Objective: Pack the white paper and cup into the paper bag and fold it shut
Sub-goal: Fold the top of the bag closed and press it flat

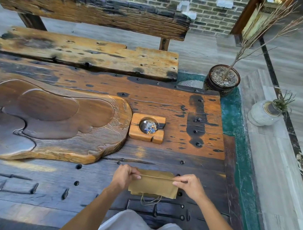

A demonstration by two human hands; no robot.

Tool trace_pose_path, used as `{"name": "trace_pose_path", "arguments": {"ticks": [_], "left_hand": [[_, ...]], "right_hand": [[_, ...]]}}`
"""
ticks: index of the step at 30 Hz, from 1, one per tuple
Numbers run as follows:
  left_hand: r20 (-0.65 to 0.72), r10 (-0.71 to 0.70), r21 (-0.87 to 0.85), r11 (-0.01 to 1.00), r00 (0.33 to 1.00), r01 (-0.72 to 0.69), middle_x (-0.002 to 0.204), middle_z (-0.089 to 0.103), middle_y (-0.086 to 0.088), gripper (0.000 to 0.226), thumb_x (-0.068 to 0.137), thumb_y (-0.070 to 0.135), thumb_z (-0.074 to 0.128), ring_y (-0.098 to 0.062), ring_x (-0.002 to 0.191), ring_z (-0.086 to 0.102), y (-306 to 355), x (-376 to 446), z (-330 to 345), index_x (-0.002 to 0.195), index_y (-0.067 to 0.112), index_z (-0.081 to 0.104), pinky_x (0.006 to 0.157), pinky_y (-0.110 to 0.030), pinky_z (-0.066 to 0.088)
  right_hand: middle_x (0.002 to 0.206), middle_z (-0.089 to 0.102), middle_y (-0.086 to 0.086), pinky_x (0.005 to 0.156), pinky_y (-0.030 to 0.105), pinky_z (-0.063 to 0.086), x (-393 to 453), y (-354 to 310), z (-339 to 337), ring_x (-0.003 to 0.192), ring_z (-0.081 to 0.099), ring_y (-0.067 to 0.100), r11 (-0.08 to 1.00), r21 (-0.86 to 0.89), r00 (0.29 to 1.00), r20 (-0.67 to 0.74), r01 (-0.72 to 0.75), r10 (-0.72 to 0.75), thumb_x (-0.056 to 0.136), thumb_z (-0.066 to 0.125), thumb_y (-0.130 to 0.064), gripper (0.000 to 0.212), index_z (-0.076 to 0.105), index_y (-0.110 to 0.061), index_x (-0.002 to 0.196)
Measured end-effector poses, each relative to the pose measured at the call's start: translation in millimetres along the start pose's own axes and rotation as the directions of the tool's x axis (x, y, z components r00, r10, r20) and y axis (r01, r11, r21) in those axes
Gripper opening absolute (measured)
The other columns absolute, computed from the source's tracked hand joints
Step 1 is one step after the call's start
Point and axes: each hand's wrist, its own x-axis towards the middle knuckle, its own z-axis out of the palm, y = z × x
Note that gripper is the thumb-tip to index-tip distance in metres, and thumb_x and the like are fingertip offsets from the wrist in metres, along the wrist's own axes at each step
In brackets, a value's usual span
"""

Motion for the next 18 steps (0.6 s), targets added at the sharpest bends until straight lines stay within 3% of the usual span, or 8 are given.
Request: {"name": "trace_pose_path", "arguments": {"ticks": [4,7,8,11,15,18], "left_hand": [[-0.032,-0.100,-0.229,0.969,0.995,0.090,0.083,0.074,0.009,0.025,0.073,-0.001,0.082,-0.002,0.089,0.066,-7,-10,-6,0.069,0.024,0.079,0.080,-0.009,0.050],[-0.019,-0.163,-0.417,0.898,0.986,0.141,0.082,0.076,-0.004,0.019,0.075,-0.005,0.079,-0.019,0.083,0.069,-13,-19,-5,0.079,0.013,0.080,0.080,-0.027,0.059],[-0.009,-0.180,-0.456,0.876,0.984,0.156,0.085,0.075,-0.009,0.017,0.077,-0.007,0.077,-0.021,0.082,0.067,-13,-22,-3,0.086,0.006,0.079,0.074,-0.025,0.059],[0.005,-0.218,-0.505,0.842,0.976,0.191,0.075,0.075,-0.004,0.015,0.079,-0.010,0.073,-0.020,0.070,0.066,-15,-28,6,0.083,0.004,0.076,0.060,-0.018,0.058],[-0.025,-0.260,-0.507,0.835,0.965,0.212,0.061,0.072,0.001,0.013,0.078,-0.009,0.074,-0.016,0.060,0.064,-11,-28,10,0.071,0.002,0.074,0.054,-0.015,0.053],[-0.038,-0.249,-0.523,0.831,0.968,0.193,0.055,0.069,0.007,0.021,0.079,-0.013,0.070,-0.011,0.055,0.063,2,-28,7,0.066,0.003,0.071,0.050,-0.011,0.050]], "right_hand": [[0.104,0.077,-0.002,0.097,0.024,0.050,-6,4,8,0.099,0.069,0.006,0.987,0.160,0.999,-0.028,-0.024,0.029,0.079,0.081,-0.014,0.020,0.080,-0.018,0.098],[0.113,0.072,-0.007,0.099,0.020,0.043,-14,5,12,0.107,0.064,0.004,0.958,0.281,0.998,-0.022,-0.047,0.055,0.079,0.079,-0.006,0.031,0.077,-0.017,0.107],[0.115,0.071,-0.008,0.101,0.020,0.041,-15,8,15,0.109,0.062,0.003,0.948,0.314,0.998,-0.025,-0.048,0.058,0.078,0.079,-0.004,0.035,0.076,-0.018,0.110],[0.115,0.071,-0.008,0.104,0.024,0.042,-22,10,23,0.106,0.062,-0.001,0.943,0.329,0.996,-0.055,-0.054,0.076,0.077,0.079,0.000,0.041,0.075,-0.021,0.111],[0.100,0.078,-0.007,0.097,0.032,0.054,-22,12,29,0.100,0.072,0.009,0.945,0.321,0.985,-0.130,-0.068,0.115,0.078,0.079,-0.006,0.026,0.079,-0.026,0.096],[0.092,0.079,-0.008,0.094,0.038,0.055,-17,13,32,0.092,0.074,0.010,0.948,0.306,0.973,-0.176,-0.088,0.147,0.078,0.081,-0.016,0.015,0.081,-0.019,0.093]]}}
